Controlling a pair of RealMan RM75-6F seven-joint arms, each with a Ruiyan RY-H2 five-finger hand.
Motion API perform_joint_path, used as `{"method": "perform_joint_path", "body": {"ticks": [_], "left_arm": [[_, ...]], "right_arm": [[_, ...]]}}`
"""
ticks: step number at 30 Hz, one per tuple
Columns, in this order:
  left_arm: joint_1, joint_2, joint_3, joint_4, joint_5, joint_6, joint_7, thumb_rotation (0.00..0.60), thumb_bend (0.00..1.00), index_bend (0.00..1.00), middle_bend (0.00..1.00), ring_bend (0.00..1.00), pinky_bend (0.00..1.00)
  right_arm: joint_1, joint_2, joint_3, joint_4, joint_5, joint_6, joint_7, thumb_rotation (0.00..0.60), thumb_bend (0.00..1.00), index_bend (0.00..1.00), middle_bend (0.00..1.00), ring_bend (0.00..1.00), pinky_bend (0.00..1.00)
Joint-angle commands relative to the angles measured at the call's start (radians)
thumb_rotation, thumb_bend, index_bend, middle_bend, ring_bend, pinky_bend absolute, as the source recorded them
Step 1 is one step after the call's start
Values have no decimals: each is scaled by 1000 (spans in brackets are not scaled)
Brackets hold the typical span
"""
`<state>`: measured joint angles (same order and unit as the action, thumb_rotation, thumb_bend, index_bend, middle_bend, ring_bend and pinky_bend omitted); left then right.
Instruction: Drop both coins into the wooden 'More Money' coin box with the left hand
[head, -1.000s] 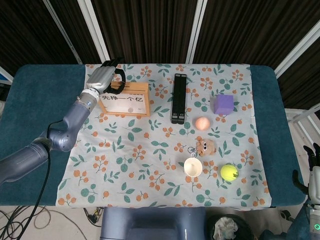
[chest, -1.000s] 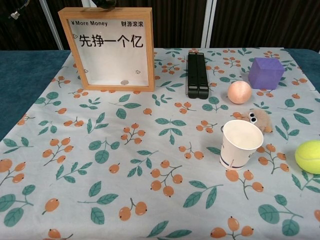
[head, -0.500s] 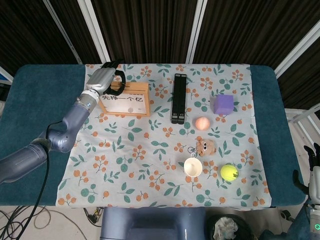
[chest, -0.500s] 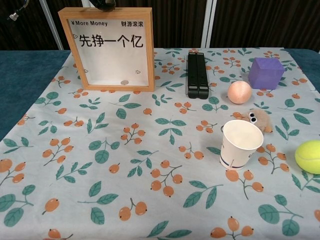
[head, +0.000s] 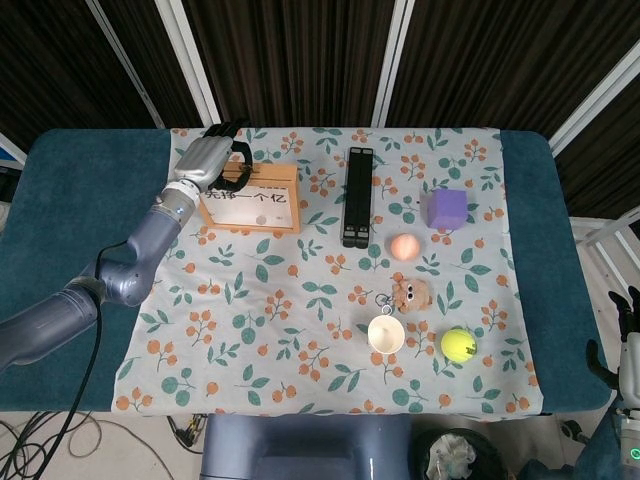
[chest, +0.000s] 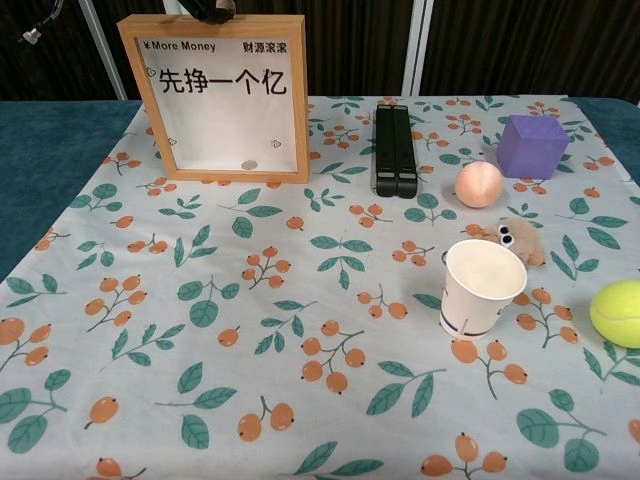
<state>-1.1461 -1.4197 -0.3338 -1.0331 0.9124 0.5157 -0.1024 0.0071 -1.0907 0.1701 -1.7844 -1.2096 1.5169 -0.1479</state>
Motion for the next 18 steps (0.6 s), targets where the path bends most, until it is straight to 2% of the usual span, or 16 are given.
{"method": "perform_joint_path", "body": {"ticks": [1, 18], "left_arm": [[0, 0, -1, 1, 2, 2, 0, 600, 566, 648, 14, 0, 0], [-2, -15, 4, 23, 19, 9, 2, 600, 566, 619, 14, 0, 0]], "right_arm": [[0, 0, 0, 0, 0, 0, 0, 600, 512, 152, 20, 0, 0], [0, 0, 1, 0, 1, 1, 0, 600, 512, 152, 20, 0, 0]]}}
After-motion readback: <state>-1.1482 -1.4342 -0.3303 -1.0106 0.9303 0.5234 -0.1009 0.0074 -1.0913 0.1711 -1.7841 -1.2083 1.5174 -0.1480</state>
